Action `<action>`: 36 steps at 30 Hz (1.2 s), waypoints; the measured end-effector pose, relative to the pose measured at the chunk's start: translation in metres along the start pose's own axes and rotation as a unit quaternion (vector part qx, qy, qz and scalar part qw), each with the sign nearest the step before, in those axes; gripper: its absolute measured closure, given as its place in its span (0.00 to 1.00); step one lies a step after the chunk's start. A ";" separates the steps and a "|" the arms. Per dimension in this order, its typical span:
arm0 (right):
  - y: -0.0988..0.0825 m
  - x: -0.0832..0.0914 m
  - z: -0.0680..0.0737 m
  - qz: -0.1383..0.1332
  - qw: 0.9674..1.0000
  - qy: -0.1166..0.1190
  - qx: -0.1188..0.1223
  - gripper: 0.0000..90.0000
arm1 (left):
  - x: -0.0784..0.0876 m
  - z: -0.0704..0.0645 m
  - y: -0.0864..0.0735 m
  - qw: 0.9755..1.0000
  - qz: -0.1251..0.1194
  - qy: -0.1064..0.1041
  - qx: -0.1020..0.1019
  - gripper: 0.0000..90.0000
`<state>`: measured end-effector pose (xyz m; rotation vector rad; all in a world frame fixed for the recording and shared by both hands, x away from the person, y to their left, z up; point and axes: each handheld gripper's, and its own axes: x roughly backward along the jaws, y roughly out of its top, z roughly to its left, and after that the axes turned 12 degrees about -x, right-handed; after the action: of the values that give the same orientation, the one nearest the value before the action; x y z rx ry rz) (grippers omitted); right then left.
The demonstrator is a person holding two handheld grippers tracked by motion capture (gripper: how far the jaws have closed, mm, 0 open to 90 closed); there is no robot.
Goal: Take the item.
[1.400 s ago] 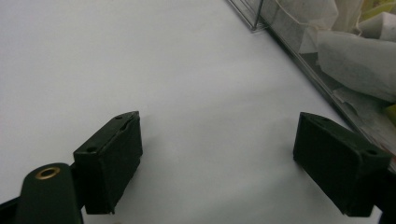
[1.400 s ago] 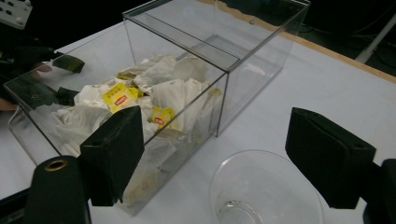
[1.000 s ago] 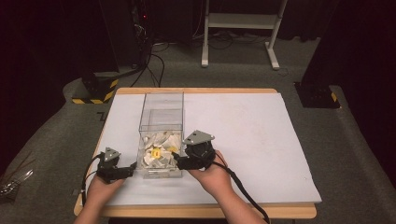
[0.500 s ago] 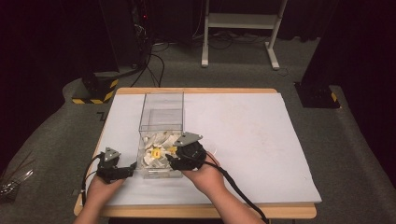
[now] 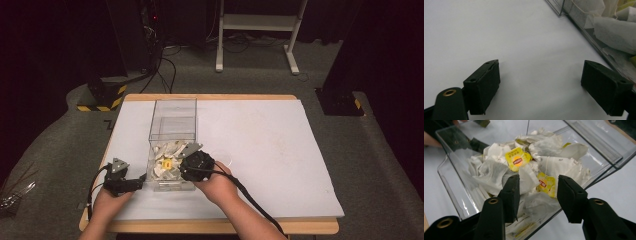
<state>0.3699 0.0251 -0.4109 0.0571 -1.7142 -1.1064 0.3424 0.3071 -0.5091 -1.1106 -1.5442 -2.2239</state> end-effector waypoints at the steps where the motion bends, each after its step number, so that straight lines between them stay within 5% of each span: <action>1: 0.000 -0.001 0.002 0.005 1.000 -0.002 0.003 0.62 | 0.000 0.000 0.000 1.000 0.000 0.000 0.000 0.17; 9: 0.000 -0.008 0.006 0.032 0.999 -0.005 0.026 0.72 | 0.000 0.000 0.000 1.000 0.000 0.001 -0.001 0.18; 14: -0.001 -0.008 0.005 0.042 0.999 -0.003 0.025 0.89 | 0.000 0.000 0.000 1.000 0.000 0.000 -0.001 0.17; 36: -0.012 0.009 0.002 -0.051 0.999 0.001 -0.013 0.96 | 0.000 0.000 0.000 1.000 0.000 0.001 -0.002 0.18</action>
<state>0.3590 0.0153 -0.4127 0.1308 -1.7106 -1.2039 0.3423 0.3072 -0.5090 -1.1087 -1.5399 -2.2283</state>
